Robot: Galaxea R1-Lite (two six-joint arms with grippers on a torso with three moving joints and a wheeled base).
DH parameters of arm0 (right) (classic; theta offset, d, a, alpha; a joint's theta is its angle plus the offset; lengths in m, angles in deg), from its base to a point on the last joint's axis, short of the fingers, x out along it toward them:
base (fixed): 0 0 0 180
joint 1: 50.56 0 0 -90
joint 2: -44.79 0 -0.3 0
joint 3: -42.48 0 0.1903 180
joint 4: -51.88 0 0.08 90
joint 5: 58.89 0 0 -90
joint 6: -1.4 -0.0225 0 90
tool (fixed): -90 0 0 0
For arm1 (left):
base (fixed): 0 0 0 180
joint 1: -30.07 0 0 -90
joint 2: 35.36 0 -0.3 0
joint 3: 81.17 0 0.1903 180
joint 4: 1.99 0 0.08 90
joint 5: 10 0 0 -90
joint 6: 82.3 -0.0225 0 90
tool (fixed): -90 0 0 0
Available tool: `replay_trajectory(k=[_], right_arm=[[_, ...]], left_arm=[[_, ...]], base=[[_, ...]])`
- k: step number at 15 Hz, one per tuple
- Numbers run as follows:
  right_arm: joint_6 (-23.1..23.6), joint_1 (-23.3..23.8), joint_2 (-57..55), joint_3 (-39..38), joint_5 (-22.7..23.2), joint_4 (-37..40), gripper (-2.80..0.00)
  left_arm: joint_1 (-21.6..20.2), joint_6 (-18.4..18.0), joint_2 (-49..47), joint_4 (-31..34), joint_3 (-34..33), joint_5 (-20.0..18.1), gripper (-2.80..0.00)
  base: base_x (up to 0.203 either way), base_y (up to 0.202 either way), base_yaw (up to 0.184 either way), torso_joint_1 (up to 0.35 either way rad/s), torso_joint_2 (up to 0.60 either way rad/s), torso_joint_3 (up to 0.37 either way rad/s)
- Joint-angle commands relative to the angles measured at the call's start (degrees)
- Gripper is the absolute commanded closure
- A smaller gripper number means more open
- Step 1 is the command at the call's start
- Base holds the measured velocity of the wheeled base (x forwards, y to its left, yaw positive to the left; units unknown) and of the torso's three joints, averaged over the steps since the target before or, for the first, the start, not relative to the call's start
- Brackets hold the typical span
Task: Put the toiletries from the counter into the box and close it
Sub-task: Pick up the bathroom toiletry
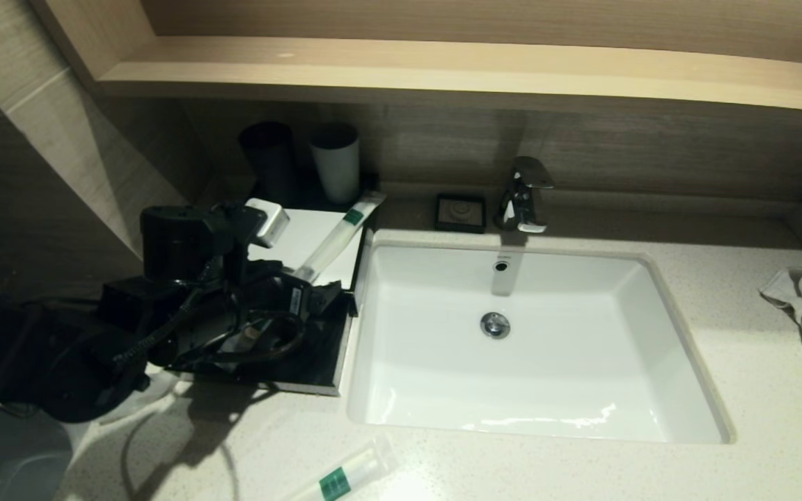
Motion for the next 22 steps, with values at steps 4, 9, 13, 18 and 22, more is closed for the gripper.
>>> replay_trajectory(k=[4, 9, 13, 18, 22], right_arm=[[0.0, 0.0, 0.0, 0.0, 0.0, 0.0, 0.00], [0.0, 0.0, 0.0, 0.0, 0.0, 0.0, 0.00], [0.0, 0.0, 0.0, 0.0, 0.0, 0.0, 0.00], [0.0, 0.0, 0.0, 0.0, 0.0, 0.0, 0.00], [0.0, 0.0, 0.0, 0.0, 0.0, 0.0, 0.00]], left_arm=[[-0.1, 0.0, -0.1, -0.2, -0.1, 0.0, -2.80], [-0.1, -0.3, -0.4, -0.2, -0.1, 0.0, 0.00], [-0.1, -0.2, -0.5, -0.8, -0.1, 0.0, 0.00], [0.0, -0.2, -0.4, -0.8, -0.1, -0.1, 0.00], [-0.1, -0.2, -0.2, -0.8, -0.1, 0.0, 0.00]], base=[[0.000, 0.000, 0.000, 0.000, 0.00, 0.000], [0.000, 0.000, 0.000, 0.000, 0.00, 0.000], [0.000, 0.000, 0.000, 0.000, 0.00, 0.000], [0.000, 0.000, 0.000, 0.000, 0.00, 0.000], [0.000, 0.000, 0.000, 0.000, 0.00, 0.000]])
